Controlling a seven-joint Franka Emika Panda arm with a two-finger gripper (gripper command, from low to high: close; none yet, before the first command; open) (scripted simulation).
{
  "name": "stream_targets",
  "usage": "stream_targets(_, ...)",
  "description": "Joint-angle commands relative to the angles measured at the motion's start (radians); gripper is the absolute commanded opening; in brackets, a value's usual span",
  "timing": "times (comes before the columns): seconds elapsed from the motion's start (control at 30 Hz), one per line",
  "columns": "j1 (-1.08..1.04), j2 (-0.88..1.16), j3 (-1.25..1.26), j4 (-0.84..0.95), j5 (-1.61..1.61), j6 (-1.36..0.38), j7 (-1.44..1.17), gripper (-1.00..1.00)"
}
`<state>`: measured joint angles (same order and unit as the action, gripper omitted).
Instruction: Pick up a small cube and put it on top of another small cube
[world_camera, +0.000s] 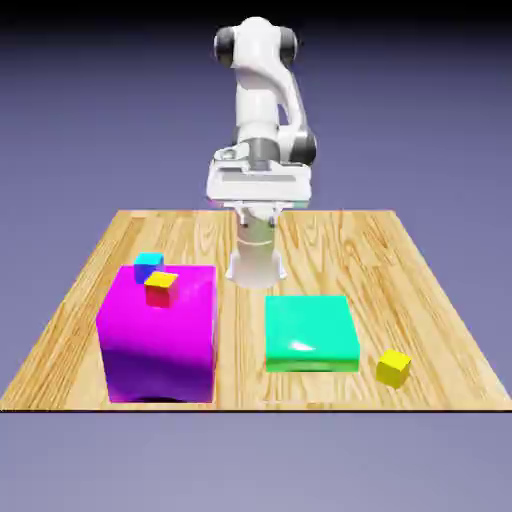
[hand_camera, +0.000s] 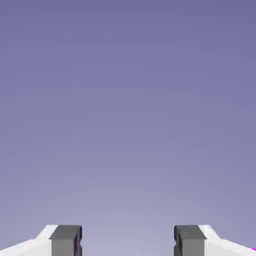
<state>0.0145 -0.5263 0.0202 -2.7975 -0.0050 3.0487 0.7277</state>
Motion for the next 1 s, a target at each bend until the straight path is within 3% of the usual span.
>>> stream_targets(0.0, 0.002, 0.036, 0.017, 0.01, -0.004, 0.01, -0.011, 0.0)
stream_targets(0.8, 0.052, 0.906, 0.418, 0.26, -0.104, 0.242, -0.277, 0.0)
stream_targets(0.97, 0.143, 1.037, 0.35, 0.332, -0.085, 0.299, -0.303, 0.0)
